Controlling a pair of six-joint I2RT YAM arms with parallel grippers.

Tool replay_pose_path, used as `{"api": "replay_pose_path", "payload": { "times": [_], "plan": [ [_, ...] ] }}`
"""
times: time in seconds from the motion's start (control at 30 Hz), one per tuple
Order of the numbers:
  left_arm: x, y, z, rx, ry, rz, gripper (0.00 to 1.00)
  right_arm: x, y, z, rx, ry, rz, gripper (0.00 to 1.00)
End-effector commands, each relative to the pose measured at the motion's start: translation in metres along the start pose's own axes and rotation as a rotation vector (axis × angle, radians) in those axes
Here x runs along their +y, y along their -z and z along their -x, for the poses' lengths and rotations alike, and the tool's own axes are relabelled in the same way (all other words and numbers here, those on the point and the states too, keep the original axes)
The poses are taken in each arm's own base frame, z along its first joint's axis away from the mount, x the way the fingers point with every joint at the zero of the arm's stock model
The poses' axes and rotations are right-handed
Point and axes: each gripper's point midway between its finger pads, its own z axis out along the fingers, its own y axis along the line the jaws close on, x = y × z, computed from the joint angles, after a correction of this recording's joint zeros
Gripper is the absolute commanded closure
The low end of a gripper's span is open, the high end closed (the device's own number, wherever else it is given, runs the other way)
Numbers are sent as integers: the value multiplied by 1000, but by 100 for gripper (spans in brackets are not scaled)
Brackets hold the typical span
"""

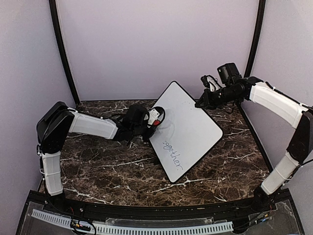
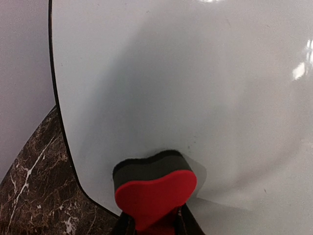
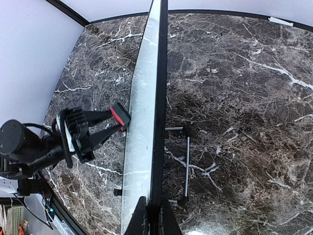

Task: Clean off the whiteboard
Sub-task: Erase the center of the whiteboard.

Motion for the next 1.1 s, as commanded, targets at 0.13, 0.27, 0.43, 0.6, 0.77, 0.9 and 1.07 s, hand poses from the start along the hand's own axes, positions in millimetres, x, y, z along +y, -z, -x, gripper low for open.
{"api": "replay_pose_path", "payload": {
  "times": [0.13, 0.27, 0.43, 0.6, 0.77, 0.9, 1.07],
  "plan": [
    [-3, -25, 30, -28, -77, -86, 100, 42, -9, -23, 79, 148, 156, 100],
    [-24, -20, 33, -43, -87, -146, 100, 41, -9, -23, 80, 148, 152, 100],
    [-71, 0, 23, -59, -117, -233, 100, 41, -10, -23, 82, 149, 155, 100],
    [-104, 19, 11, -77, -122, -302, 100, 41, -12, -22, 86, 149, 157, 100],
    [-93, 20, -6, -48, -124, -234, 100, 42, -12, -22, 87, 149, 159, 100],
    [-50, 6, -22, 8, -50, -135, 100, 42, -10, -22, 84, 150, 155, 100],
    [-9, -9, -44, 74, -40, -46, 100, 42, -10, -21, 82, 150, 153, 100]
  ]
}}
